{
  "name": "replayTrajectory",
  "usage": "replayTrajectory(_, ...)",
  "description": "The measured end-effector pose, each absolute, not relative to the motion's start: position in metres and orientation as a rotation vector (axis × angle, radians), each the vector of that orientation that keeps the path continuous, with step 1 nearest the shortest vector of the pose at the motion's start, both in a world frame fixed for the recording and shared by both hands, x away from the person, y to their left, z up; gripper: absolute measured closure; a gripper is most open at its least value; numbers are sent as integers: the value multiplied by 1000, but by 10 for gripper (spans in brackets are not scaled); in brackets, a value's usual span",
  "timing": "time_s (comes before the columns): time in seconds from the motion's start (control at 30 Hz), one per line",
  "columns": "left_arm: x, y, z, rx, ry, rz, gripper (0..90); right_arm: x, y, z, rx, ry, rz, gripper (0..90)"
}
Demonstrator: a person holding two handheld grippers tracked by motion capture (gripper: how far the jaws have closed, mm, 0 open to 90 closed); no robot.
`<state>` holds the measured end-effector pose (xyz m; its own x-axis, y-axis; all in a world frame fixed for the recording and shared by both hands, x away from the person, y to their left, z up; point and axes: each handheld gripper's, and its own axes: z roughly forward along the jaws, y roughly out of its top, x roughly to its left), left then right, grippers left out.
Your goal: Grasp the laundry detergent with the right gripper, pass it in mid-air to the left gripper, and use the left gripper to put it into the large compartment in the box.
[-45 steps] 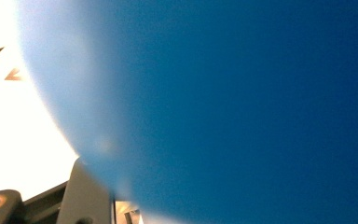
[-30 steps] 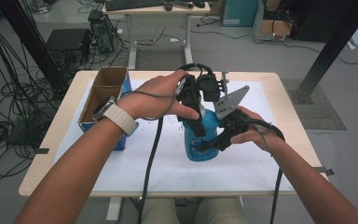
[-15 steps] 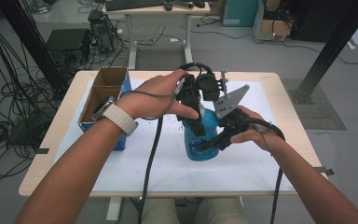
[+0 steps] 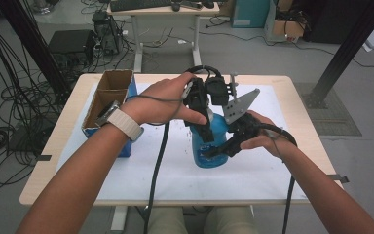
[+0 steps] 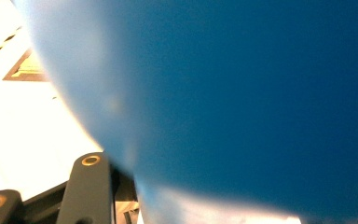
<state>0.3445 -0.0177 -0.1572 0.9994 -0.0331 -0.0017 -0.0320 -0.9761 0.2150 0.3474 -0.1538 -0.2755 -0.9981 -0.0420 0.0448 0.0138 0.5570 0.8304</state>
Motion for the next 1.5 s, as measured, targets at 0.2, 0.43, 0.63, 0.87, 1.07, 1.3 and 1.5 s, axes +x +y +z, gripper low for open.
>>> replayTrajectory(0.2, 342, -18, -156, 2919, -34, -2, 366, 347, -155, -274, 34, -2723, -1449, 428)
replayTrajectory(0.43, 342, -20, -155, 2920, -40, -4, 367, 346, -156, -273, 39, -2726, -1444, 428)
replayTrajectory(0.63, 342, -21, -154, 2921, -38, 2, 367, 347, -157, -272, 37, -2725, -1454, 428)
replayTrajectory(0.87, 343, -21, -154, 2922, -33, 6, 367, 348, -158, -272, 51, -2733, -1458, 428)
replayTrajectory(1.07, 343, -21, -154, 2927, -35, 8, 367, 350, -157, -272, 72, -2738, -1437, 428)
replayTrajectory(1.3, 343, -20, -152, 2930, -39, 10, 367, 348, -155, -271, 36, -2725, -1459, 428)
replayTrajectory(1.5, 344, -19, -153, 2928, -33, 10, 367, 351, -155, -270, 71, -2736, -1435, 428)
